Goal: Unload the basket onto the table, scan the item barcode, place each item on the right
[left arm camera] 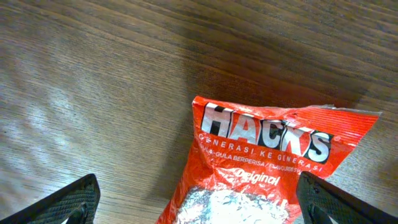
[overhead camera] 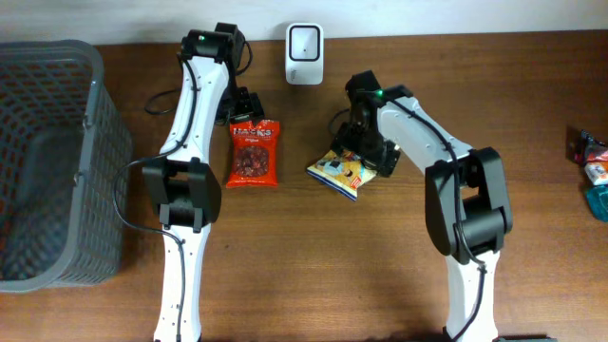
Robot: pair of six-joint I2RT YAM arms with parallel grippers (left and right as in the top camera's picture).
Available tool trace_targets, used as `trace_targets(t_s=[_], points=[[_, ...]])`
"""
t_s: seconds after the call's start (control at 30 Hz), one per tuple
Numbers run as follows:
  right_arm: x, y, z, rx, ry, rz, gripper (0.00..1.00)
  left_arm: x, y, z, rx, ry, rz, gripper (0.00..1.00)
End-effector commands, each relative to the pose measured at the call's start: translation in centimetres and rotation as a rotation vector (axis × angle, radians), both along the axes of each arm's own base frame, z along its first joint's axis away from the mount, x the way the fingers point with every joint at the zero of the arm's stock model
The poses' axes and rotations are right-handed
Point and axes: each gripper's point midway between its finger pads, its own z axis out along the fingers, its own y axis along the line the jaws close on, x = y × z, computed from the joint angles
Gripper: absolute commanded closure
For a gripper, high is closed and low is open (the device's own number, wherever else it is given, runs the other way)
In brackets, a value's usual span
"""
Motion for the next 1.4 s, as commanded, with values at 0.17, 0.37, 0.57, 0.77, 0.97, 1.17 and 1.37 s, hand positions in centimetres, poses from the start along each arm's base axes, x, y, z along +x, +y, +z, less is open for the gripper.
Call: trace_targets(t_s=[0.17, 0.37, 0.57, 0.77, 0.97, 1.17, 1.37], points=[[1.9, 0.9, 1.1, -0.003, -0.085, 0.185, 0.92, 0.3, 0.3, 0.2, 0.012, -0.014, 0.01, 0.01], [9.8, 3.0, 9.1, 0.004, -0.42, 0.371, 0.92, 0.3, 0.2, 0.2, 0.012, -0.014, 0.01, 0.01], [17.1, 6.9, 16.1, 0.133, -0.845, 0.381, 0.92, 0.3, 0.2, 0.2, 0.012, -0.014, 0.009, 0.01], [19.5, 9.5, 17.3, 0.254, -0.972, 0.283, 0.87, 0.3, 0.2, 0.2, 0.012, -0.014, 0.009, 0.01], [19.4, 11.3, 13.5, 0.309, -0.902, 0.259, 0.87, 0.3, 0.2, 0.2, 0.012, -0.014, 0.009, 0.01], [19.4, 12.4, 14.0, 0.344, -0.926, 0.282, 0.87, 0.3, 0.2, 0.2, 0.012, -0.014, 0.009, 0.01], [17.5, 12.7, 11.5, 0.361, -0.807, 0.323, 0.88, 0.3, 0.2, 0.2, 0.012, -0.014, 0.009, 0.01]])
